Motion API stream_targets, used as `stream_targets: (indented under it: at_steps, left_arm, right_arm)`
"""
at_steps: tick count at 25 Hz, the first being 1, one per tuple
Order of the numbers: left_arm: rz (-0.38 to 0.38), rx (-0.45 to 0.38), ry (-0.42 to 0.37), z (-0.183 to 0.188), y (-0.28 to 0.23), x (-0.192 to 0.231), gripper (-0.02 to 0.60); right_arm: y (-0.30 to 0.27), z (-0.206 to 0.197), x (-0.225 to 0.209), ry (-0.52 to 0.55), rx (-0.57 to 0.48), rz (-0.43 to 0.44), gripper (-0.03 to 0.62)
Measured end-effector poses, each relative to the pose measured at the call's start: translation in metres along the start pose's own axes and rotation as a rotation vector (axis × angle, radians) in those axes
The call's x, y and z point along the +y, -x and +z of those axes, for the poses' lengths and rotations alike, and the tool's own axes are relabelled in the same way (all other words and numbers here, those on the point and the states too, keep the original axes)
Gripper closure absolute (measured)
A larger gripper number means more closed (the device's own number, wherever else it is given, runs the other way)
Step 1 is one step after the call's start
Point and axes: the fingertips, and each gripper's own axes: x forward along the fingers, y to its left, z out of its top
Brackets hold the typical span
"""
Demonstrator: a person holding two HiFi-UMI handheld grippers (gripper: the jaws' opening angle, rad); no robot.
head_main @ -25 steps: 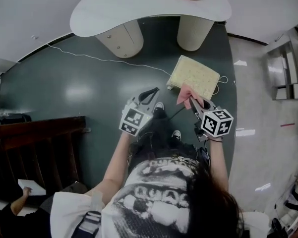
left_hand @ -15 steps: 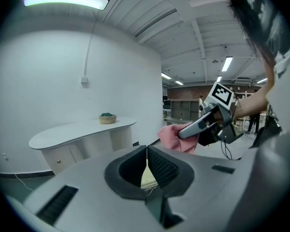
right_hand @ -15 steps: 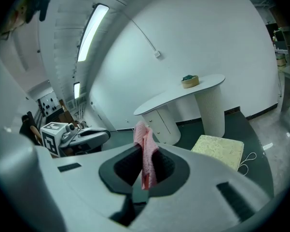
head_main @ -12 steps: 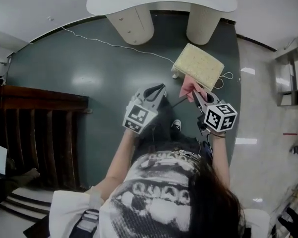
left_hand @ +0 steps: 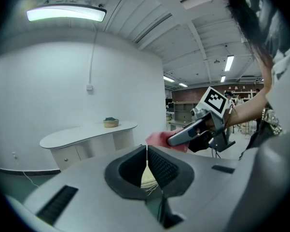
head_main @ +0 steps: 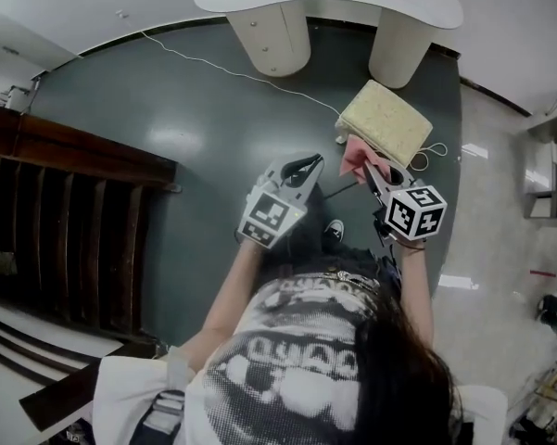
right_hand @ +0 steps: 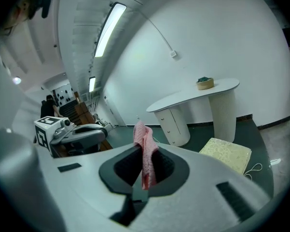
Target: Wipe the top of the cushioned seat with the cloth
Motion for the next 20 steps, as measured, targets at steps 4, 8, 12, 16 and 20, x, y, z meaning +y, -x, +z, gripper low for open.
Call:
stream_targets:
  at_steps: [4,8,12,16,20]
  left_arm:
    - [0.023,-0.016,0.000,-0.006,0.013,-0.005,0.572]
    - [0.029,-0.013,-0.003,-0.004,0.015,-0.012,0.572]
    - [0.022,-0.005,-0.012,0.001,0.010,-0.017,0.572]
    - [0.012,-0.005,-0.033,-0.001,0.013,-0.027,0.572]
    - [0.014,-0.005,-0.044,0.003,0.012,-0.035,0.572]
  right_arm:
    - [0.000,-0.013,0.012,0.047,0.019,0.020,0.585]
    - [0.004,-0.014,0.015,0.066,0.023,0.034,0.585]
    - [0.008,-0.010,0.012,0.063,0.014,0.040,0.585]
    - [0.014,-0.015,0.014,0.069,-0.003,0.040,0.585]
    - [0.023,-0.013,0.012,0.079,-0.011,0.040,0.585]
